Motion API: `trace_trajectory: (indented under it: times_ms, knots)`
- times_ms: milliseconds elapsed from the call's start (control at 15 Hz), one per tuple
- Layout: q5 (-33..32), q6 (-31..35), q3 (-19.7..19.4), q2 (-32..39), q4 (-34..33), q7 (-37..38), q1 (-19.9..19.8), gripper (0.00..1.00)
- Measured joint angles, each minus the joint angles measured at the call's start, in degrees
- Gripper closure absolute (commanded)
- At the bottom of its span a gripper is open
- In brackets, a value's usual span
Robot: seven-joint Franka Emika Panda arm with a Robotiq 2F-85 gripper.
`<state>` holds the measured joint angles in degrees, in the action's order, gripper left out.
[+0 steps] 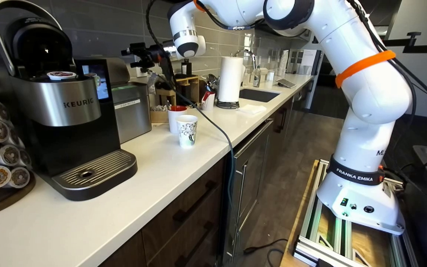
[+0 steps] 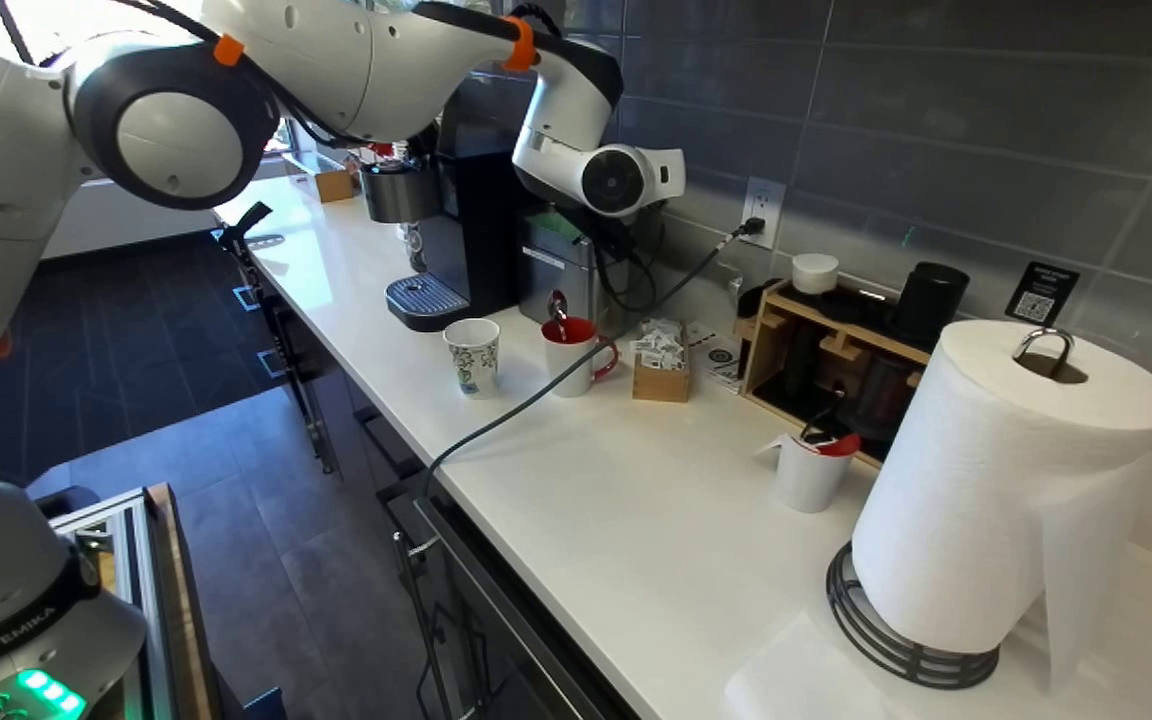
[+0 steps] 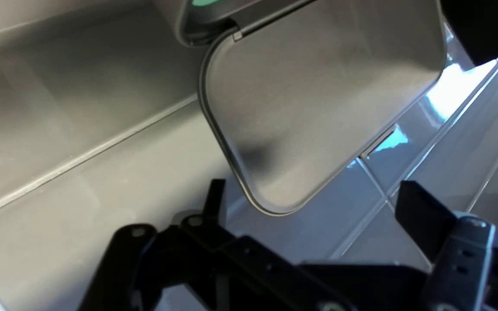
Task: Close the lid on the bin
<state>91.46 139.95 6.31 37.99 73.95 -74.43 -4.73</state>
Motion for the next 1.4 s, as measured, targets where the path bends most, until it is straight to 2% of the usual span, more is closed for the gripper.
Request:
trace_trajectory:
  times_ms: [533, 867, 1400]
  knots:
    - [0.1, 1.4, -0.4, 5.3, -8.0, -2.6, 1.5, 0.00]
    - [-1.0, 1.1, -0.4, 7.4, -10.4, -2.7, 2.0, 0.00]
    - [-9.0, -10.4, -1.3, 8.0, -10.9, 0.2, 0.9, 0.00]
